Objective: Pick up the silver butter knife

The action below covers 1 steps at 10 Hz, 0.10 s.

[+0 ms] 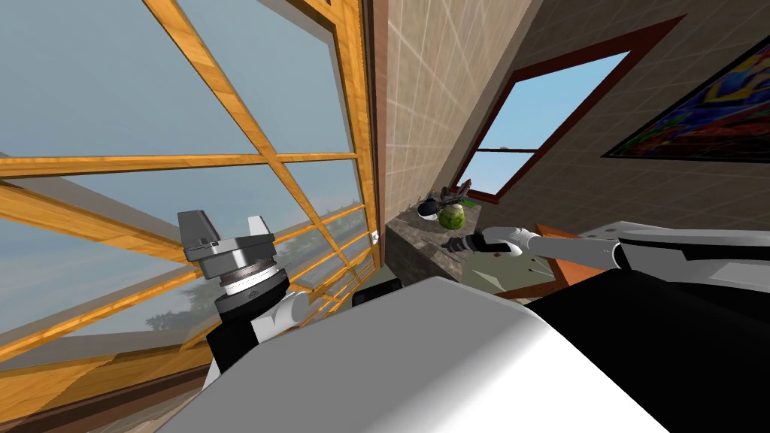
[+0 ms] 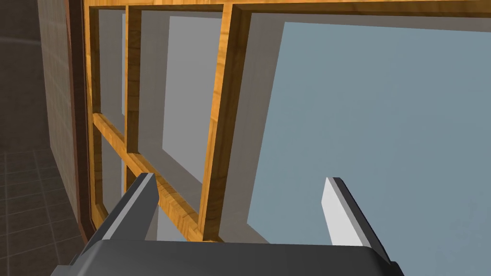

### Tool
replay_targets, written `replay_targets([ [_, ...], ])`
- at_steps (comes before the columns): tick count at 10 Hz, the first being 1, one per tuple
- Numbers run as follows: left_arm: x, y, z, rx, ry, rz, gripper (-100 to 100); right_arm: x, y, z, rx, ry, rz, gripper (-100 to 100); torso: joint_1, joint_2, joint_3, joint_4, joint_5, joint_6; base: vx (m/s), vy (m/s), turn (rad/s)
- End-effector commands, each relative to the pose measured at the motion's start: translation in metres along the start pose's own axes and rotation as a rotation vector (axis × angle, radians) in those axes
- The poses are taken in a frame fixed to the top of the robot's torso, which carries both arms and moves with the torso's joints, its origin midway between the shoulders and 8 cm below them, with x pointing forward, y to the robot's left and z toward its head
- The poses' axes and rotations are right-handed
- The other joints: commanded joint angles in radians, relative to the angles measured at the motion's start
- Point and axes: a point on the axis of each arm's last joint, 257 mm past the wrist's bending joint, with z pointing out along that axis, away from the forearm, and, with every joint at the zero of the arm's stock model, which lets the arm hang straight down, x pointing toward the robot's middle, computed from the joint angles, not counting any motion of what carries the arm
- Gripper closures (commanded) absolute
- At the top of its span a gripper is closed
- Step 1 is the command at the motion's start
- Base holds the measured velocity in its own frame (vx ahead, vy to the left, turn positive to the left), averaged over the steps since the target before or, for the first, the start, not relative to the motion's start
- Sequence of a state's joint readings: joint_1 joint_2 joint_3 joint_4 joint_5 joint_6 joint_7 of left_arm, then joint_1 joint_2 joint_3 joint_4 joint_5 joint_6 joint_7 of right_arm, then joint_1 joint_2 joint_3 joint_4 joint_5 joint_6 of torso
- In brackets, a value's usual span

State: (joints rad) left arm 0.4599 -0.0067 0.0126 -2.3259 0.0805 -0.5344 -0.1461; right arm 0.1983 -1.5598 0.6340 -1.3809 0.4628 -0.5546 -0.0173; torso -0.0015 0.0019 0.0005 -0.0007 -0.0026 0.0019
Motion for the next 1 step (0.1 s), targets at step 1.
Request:
replay_targets([
  [1, 0.0000, 0.0000, 0.0000, 0.000, 0.000, 0.000, 0, 0.0000, 0.0000, 0.0000, 0.000, 0.000, 0.000, 0, 0.000, 0.000, 0.000, 0.000, 0.000, 0.000, 0.000, 0.000, 0.000],
])
